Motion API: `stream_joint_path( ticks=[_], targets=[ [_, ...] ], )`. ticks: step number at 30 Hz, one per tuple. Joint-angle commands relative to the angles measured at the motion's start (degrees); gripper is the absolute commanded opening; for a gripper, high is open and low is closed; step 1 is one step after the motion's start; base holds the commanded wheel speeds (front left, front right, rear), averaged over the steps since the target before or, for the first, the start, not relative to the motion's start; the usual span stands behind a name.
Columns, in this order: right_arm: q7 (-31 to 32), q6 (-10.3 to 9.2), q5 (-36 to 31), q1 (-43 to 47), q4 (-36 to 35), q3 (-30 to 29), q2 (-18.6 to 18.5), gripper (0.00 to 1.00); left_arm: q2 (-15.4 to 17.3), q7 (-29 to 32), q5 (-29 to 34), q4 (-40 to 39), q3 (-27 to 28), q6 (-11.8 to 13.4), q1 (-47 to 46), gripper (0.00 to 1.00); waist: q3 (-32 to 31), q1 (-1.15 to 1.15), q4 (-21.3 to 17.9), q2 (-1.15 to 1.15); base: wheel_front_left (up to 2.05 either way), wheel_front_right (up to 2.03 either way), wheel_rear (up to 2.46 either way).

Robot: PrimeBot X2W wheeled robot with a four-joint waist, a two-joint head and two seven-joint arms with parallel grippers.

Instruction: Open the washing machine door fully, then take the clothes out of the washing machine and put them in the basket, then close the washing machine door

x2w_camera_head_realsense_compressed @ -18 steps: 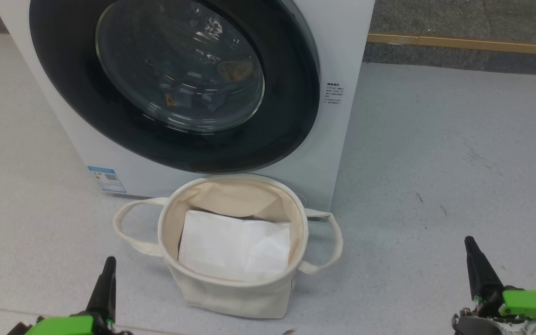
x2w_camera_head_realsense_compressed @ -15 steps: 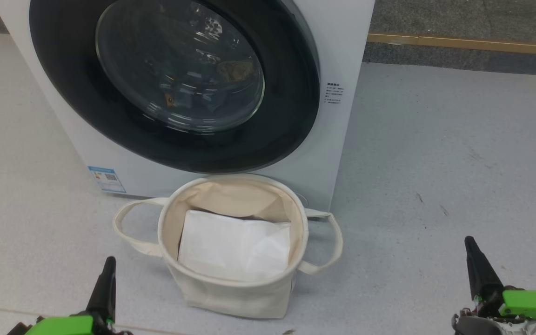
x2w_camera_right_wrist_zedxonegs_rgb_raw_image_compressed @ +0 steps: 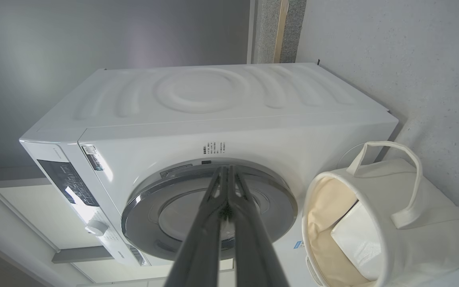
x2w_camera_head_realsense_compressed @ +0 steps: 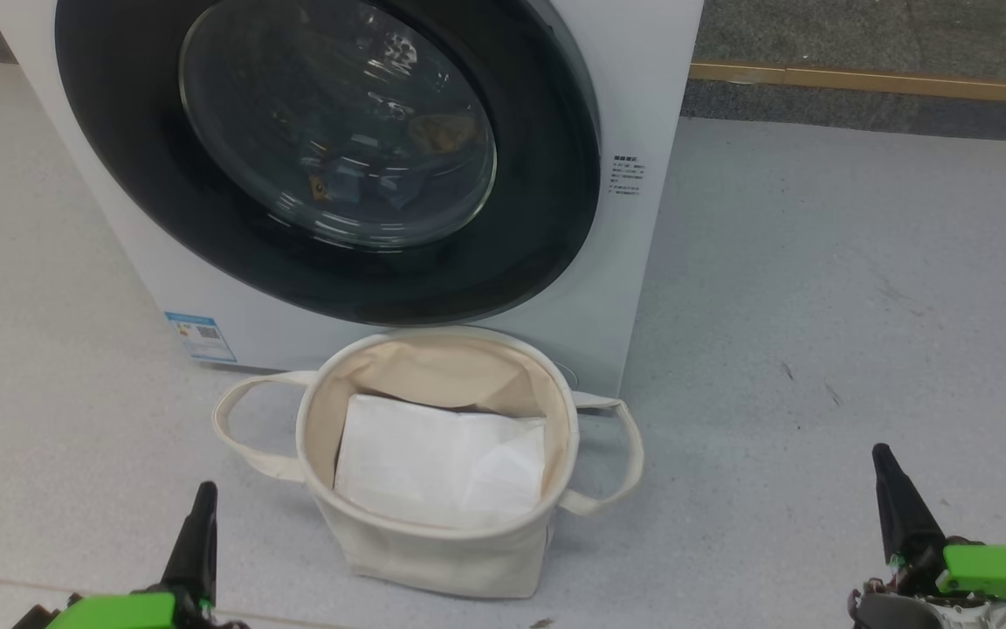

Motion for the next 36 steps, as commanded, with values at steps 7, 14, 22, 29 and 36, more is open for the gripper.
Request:
stream_joint_path(
  ticks=[7, 14, 22, 29, 36],
  targets=[
    [0.4, 0.01, -0.3, -2.8, -1.8, 0.9, -0.3, 0.0, 0.3, 0.6, 0.3, -1.5, 2.0, -0.4, -2.6, 0.0, 0.0, 0.0, 0.0, 0.0, 0.0, 0.0, 0.0],
    [0.4, 0.01, -0.3, -2.8, -1.8, 0.9, -0.3, 0.0, 0.3, 0.6, 0.4, -1.5, 2.1, -0.4, -2.6, 0.0, 0.0, 0.0, 0.0, 0.0, 0.0, 0.0, 0.0],
    [0.4, 0.01, -0.4, -2.8, -1.8, 0.9, -0.3, 0.0, 0.2, 0.7, 0.4, -1.5, 2.1, -0.4, -2.6, 0.0, 0.0, 0.0, 0.0, 0.0, 0.0, 0.0, 0.0],
    [-0.1, 0.0, 0.0, 0.4, 1.6, -0.1, 0.4, 1.0, -0.3, 0.3, 0.0, 1.6, 0.2, 0.0, 0.4, 1.0, 0.0, 0.0, 0.0, 0.0, 0.0, 0.0, 0.0],
    [-1.0, 0.0, -0.5, 0.3, 2.6, 0.4, 0.6, 1.0, -0.5, -0.6, 0.2, 2.5, 0.1, 0.0, 0.6, 1.0, -0.1, 0.11, 0.0, 0.0, 0.0, 0.0, 0.0]
  ],
)
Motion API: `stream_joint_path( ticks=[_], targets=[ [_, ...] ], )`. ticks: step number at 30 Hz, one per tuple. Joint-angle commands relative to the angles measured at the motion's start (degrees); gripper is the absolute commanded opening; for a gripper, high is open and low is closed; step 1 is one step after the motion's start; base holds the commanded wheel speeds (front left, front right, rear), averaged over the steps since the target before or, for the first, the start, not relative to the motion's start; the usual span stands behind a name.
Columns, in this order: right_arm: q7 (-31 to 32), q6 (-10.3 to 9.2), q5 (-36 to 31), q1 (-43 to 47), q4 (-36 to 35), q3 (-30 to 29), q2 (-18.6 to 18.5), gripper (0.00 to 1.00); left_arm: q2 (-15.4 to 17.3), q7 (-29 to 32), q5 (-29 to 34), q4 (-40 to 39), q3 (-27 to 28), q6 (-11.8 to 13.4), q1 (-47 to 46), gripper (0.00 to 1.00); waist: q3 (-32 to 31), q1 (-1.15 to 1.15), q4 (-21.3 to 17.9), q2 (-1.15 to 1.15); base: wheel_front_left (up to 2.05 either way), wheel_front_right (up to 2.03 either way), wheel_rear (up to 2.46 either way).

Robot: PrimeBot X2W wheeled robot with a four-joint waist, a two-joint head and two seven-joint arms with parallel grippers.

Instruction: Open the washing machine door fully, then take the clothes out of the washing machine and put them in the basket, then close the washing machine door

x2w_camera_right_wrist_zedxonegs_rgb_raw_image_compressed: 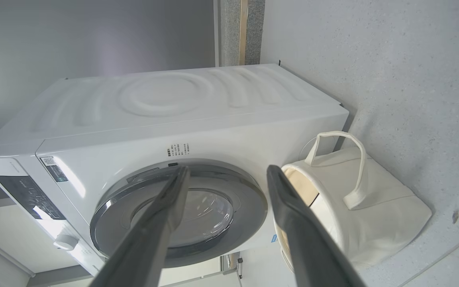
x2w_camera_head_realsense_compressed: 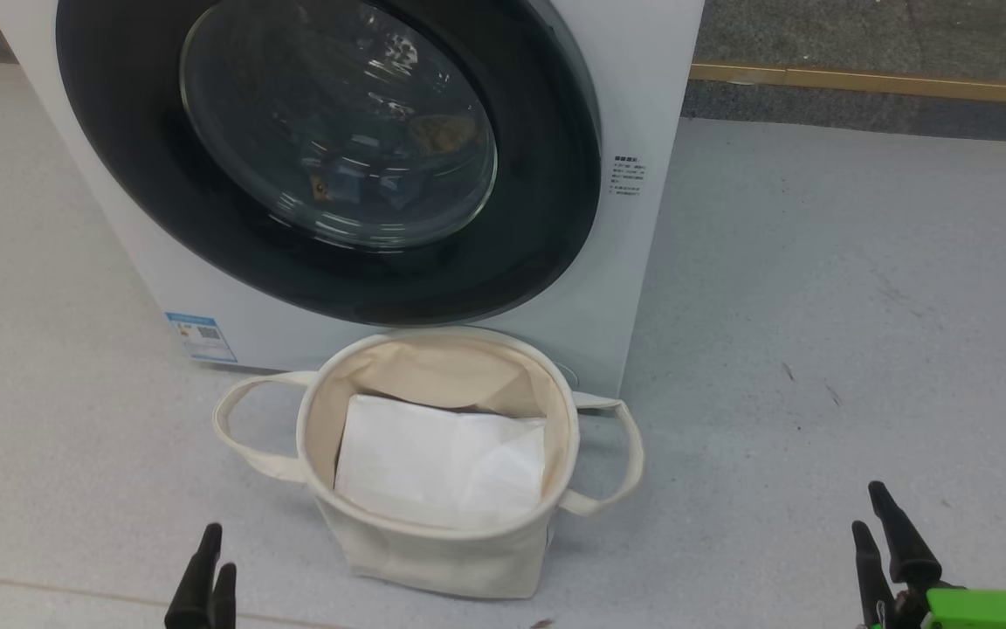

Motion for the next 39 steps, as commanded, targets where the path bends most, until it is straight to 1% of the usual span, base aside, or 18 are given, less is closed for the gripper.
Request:
stream_joint_path(
  ticks=[1, 6, 14, 20, 26, 32, 39],
  targets=[
    [-0.5, 0.0, -0.4, -2.5, -2.0, 0.2, -0.3, 1.0, 0.4, -0.6, 0.2, -1.9, 0.3, 0.0, -2.6, 1.0, -0.1, 0.09, 0.0, 0.0, 0.0, 0.0, 0.0],
    [-1.4, 0.0, -0.4, -3.2, -2.3, 0.6, -0.3, 1.0, 0.4, -1.4, -0.1, -2.0, 0.3, 0.2, -3.0, 1.0, 0.0, -0.03, 0.1, 0.0, 0.0, 0.0, 0.0],
    [-2.5, 0.0, -1.7, -4.2, -3.6, 1.0, -0.3, 1.0, 0.4, -2.6, 1.0, -2.6, 0.7, 0.0, -3.7, 1.0, 0.2, -0.04, 0.2, 0.0, 0.0, 0.0, 0.0],
    [-3.7, 0.0, -4.3, -5.4, -3.7, 2.0, -0.4, 1.0, 0.4, -3.7, 4.3, -3.7, 1.7, 0.6, -4.4, 1.0, 0.2, -0.04, 0.3, 0.0, 0.0, 0.0, 0.0],
    [-4.7, 0.0, -8.2, -6.9, -3.7, 1.7, -0.4, 1.0, 0.5, -4.8, 9.7, -5.8, 2.5, 1.9, -4.9, 1.0, 0.2, -0.04, 0.4, 0.0, 0.0, 0.0, 0.0],
    [-5.7, 0.0, -13.4, -8.6, -4.9, 1.2, -0.4, 1.0, 0.5, -5.8, 17.1, -9.1, 2.7, 3.4, -5.4, 1.0, 0.4, -0.04, 0.5, 0.0, 0.0, 0.0, 0.0],
    [-6.9, 0.0, -19.2, -10.5, -7.0, 0.9, -0.5, 1.0, 0.5, -6.9, 25.3, -13.1, 2.7, 4.4, -5.8, 1.0, 0.7, -0.04, 0.5, 0.0, 0.0, 0.0, 0.0]
  ],
)
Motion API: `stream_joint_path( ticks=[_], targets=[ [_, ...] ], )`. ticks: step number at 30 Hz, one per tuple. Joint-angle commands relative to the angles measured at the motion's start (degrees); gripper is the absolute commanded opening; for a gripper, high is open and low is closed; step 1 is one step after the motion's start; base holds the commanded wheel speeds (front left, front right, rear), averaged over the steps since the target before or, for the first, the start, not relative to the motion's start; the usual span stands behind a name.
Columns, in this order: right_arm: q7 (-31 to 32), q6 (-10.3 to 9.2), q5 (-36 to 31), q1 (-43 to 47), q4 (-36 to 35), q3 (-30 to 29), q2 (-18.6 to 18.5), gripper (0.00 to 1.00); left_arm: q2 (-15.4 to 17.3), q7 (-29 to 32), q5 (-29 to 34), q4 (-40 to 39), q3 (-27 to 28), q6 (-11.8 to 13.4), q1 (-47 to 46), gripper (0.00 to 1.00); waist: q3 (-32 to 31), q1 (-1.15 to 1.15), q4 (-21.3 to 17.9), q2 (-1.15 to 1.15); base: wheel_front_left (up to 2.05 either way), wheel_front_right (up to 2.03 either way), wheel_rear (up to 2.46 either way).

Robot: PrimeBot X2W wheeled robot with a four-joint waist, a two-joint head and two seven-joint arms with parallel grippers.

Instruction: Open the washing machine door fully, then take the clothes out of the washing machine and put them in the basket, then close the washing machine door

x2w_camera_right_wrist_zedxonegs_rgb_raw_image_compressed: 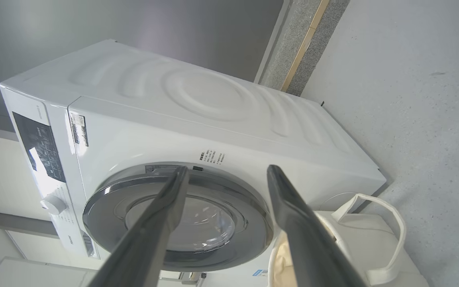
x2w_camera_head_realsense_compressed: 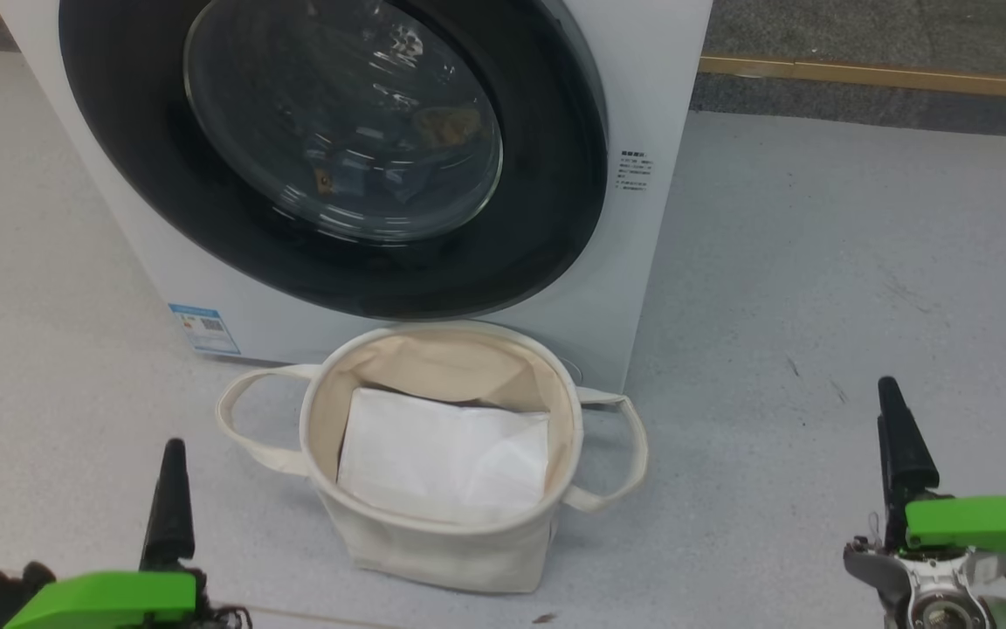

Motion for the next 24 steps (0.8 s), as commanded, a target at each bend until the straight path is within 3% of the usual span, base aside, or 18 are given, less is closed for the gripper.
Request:
stream_joint_path(
  ticks=[1, 12, 24],
  targets=[
    [-0.8, 0.0, -2.0, -3.7, -2.6, 0.3, -0.5, 1.0, 0.5, -0.6, 2.6, -3.0, 0.8, 0.2, -3.2, 1.0, 0.1, 0.0, 0.0, 0.0, 0.0, 0.0, 0.0],
    [-2.5, 0.01, -10.4, -6.0, -5.1, 1.6, -0.5, 1.0, 0.5, -2.3, 11.7, -7.0, -0.7, 0.6, -4.6, 1.0, 0.4, 0.0, 0.2, 0.0, 0.0, 0.0, 0.0],
    [-4.5, 0.01, -24.9, -7.7, -7.2, 5.8, -1.4, 1.0, 1.9, -4.3, 28.3, -11.0, -5.1, 0.5, -5.6, 1.0, 0.5, 0.0, 0.4, 0.0, 0.0, 0.0, 0.0]
  ],
)
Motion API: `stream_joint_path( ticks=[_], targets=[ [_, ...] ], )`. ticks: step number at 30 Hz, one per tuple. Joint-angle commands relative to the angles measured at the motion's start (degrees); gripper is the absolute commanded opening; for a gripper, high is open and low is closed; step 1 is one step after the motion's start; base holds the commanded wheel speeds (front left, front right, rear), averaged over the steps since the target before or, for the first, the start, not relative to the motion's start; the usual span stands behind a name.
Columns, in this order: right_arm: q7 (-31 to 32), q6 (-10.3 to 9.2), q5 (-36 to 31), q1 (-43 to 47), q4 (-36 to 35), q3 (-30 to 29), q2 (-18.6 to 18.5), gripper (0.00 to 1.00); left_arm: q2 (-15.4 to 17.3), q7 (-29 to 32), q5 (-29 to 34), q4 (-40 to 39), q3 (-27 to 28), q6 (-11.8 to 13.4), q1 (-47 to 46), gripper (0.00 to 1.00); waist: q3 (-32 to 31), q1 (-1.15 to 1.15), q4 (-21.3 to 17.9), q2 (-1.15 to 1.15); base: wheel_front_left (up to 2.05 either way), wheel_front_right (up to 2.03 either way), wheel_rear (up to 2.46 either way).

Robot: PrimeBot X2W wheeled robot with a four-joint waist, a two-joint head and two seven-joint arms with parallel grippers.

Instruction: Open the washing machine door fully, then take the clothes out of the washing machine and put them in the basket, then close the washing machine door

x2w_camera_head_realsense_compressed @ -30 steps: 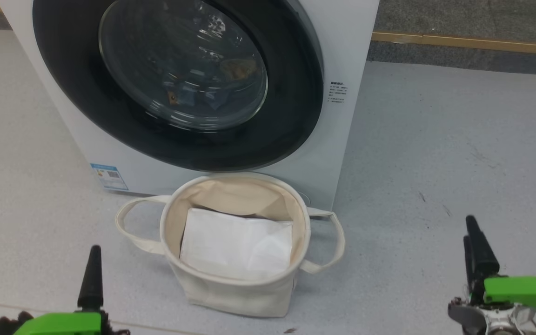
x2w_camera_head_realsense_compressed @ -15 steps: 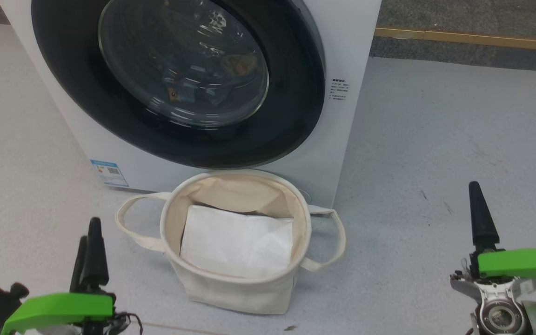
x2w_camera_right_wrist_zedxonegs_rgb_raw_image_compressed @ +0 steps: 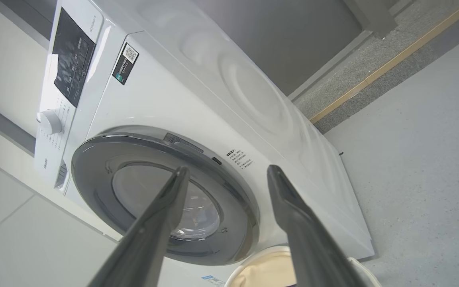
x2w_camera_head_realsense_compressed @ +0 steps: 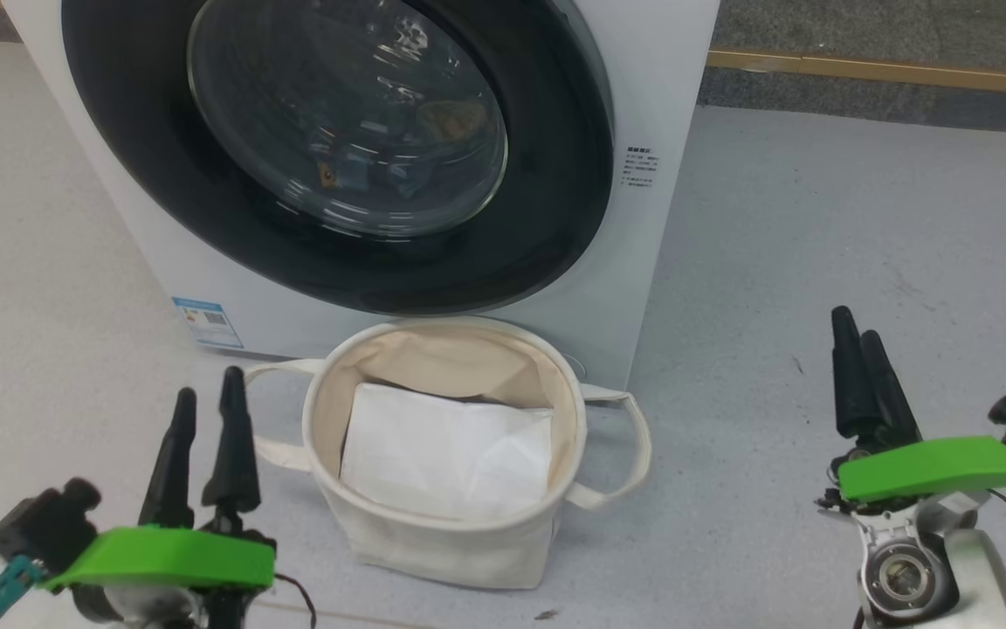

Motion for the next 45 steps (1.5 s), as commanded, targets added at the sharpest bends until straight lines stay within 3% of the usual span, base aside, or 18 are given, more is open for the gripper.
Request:
stream_joint_path(
  ticks=[1, 10, 23, 32, 39, 45],
  targets=[
    [-0.8, 0.01, -2.4, -3.7, -2.6, 1.2, -0.9, 1.0, 1.4, -0.9, 2.9, -2.8, 0.2, 0.3, -3.4, 1.0, -0.1, 0.0, 0.0, 0.0, 0.0, 0.0, 0.0],
    [-2.3, 0.01, -10.0, -4.6, -2.6, 3.6, -1.1, 1.0, 4.5, -2.4, 13.4, -2.9, -4.7, 3.7, -4.1, 1.0, -0.4, 0.0, 0.3, 0.0, 0.0, 0.0, 0.0],
    [-4.5, 0.01, -21.1, -5.5, -1.0, 5.0, -0.6, 1.0, 8.0, -4.5, 23.6, -0.4, -12.1, 9.6, -5.7, 1.0, -0.4, 0.0, 0.8, 0.0, 0.0, 0.0, 0.0],
    [-6.0, 0.01, -26.2, -5.9, 1.1, 5.6, -0.3, 1.0, 8.0, -6.0, 27.6, 2.3, -15.4, 11.9, -7.1, 1.0, 0.9, 0.0, 1.1, 0.0, 0.0, 0.0, 0.0],
    [-7.0, 0.01, -29.4, -6.9, 5.6, 6.3, -0.3, 1.0, 6.9, -7.0, 28.6, 3.5, -16.8, 12.4, -7.5, 1.0, 1.6, 0.0, 1.2, 0.0, 0.0, 0.0, 0.0],
    [-8.2, 0.01, -30.8, -7.5, 4.5, 6.7, -0.3, 1.0, 5.8, -8.2, 30.1, 3.7, -17.2, 12.4, -7.6, 1.0, 2.2, 0.0, 1.3, 0.0, 0.0, 0.0, 0.0]
  ],
)
